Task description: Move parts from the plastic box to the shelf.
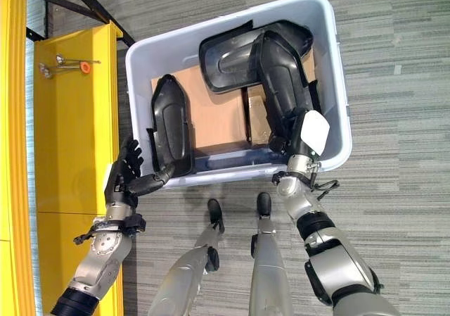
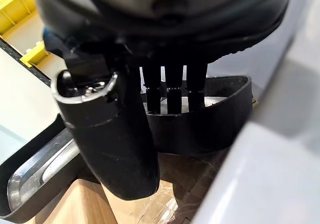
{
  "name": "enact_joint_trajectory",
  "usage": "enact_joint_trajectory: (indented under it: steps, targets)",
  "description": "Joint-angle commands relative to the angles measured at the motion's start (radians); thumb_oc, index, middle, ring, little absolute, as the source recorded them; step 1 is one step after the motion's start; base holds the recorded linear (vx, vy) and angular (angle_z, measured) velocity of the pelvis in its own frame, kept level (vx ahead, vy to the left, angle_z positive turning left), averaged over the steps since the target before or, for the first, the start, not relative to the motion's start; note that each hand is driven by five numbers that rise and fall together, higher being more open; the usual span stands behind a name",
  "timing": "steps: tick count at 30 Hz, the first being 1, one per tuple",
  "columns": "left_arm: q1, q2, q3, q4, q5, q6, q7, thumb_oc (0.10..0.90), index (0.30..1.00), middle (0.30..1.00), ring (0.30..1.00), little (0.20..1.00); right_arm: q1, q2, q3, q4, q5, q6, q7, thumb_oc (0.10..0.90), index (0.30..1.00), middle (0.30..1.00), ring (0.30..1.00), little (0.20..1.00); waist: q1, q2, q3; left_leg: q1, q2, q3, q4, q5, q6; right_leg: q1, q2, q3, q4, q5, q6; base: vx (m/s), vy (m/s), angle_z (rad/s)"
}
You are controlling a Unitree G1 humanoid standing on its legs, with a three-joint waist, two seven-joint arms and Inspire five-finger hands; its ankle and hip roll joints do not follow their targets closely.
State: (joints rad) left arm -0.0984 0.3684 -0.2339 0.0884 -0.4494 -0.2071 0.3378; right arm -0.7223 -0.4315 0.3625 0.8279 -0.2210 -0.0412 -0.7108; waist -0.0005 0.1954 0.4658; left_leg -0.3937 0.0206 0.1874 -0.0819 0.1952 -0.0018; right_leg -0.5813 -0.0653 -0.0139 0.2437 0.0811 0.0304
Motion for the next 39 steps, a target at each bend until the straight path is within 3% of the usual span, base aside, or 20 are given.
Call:
enact_joint_trajectory:
  steps: [1,7,8,14,21,32,39]
  targets:
    - [-0.049,0.035,0.04,-0.042,0.023,-0.052,0.015,0.9,1.0,1.0,1.0,1.0,0.137,0.039,-0.022,-0.037,0.102,0.028,0.099,0.4,0.3,0.3,0.3,0.3,0.02,-0.053,0.042,0.138,0.002,-0.007,0.003,-0.111,-0.033,0.152,-0.076,0.018,-0.161,0.053,0.093,0.03,-0.007,0.04]
    - [-0.041,0.037,0.041,-0.039,0.031,-0.046,0.019,0.9,1.0,1.0,1.0,1.0,0.217,-0.01,-0.126,-0.256,0.112,0.008,0.057,0.4,0.3,0.3,0.3,0.3,0.008,-0.086,0.005,0.173,0.014,-0.018,-0.005,-0.119,-0.034,0.196,-0.073,0.01,-0.182,0.057,0.097,0.04,-0.019,0.07]
    - [-0.036,0.038,0.043,-0.037,0.029,-0.043,0.016,0.9,1.0,1.0,1.0,1.0,0.245,-0.021,-0.175,-0.34,0.121,-0.014,0.036,0.4,0.3,0.3,0.3,0.3,0.005,-0.108,-0.025,0.194,0.022,-0.023,-0.005,-0.125,-0.035,0.227,-0.072,0.004,-0.195,0.057,0.1,0.05,-0.033,0.02]
    - [-0.017,0.044,0.055,-0.032,0.033,-0.035,0.013,0.9,1.0,1.0,1.0,1.0,0.304,-0.026,-0.226,-0.46,0.101,-0.034,0.024,0.4,0.3,0.3,0.3,0.3,0.003,-0.138,-0.073,0.236,0.036,-0.028,-0.005,-0.134,-0.036,0.278,-0.069,-0.003,-0.212,0.05,0.1,0.06,-0.026,0.0]
    - [0.046,0.058,0.083,-0.024,0.042,-0.019,-0.02,0.9,1.0,1.0,1.0,1.0,0.403,-0.008,-0.272,-0.625,0.094,-0.076,0.066,0.4,0.3,0.3,0.3,0.3,-0.001,-0.19,-0.176,0.326,0.058,-0.029,-0.005,-0.154,-0.038,0.366,-0.054,-0.004,-0.226,0.027,0.097,0.08,-0.044,-0.02]
    - [0.142,0.037,0.121,-0.01,0.068,0.014,-0.064,0.9,1.0,1.0,1.0,1.0,0.557,0.0,-0.28,-0.81,0.146,-0.134,0.223,0.4,0.3,0.3,0.3,0.3,-0.006,-0.213,-0.322,0.413,0.089,-0.046,-0.005,-0.16,-0.05,0.475,-0.035,-0.028,-0.234,-0.013,0.082,0.06,-0.044,0.0]
    - [0.199,0.026,0.13,-0.006,0.078,0.018,-0.092,0.9,1.0,1.0,1.0,1.0,0.595,-0.021,-0.262,-0.856,0.129,-0.143,0.271,0.4,0.3,0.3,0.3,0.3,-0.002,-0.211,-0.364,0.429,0.118,-0.063,-0.005,-0.141,-0.066,0.513,-0.008,-0.045,-0.232,-0.041,0.063,0.0,-0.096,0.09]
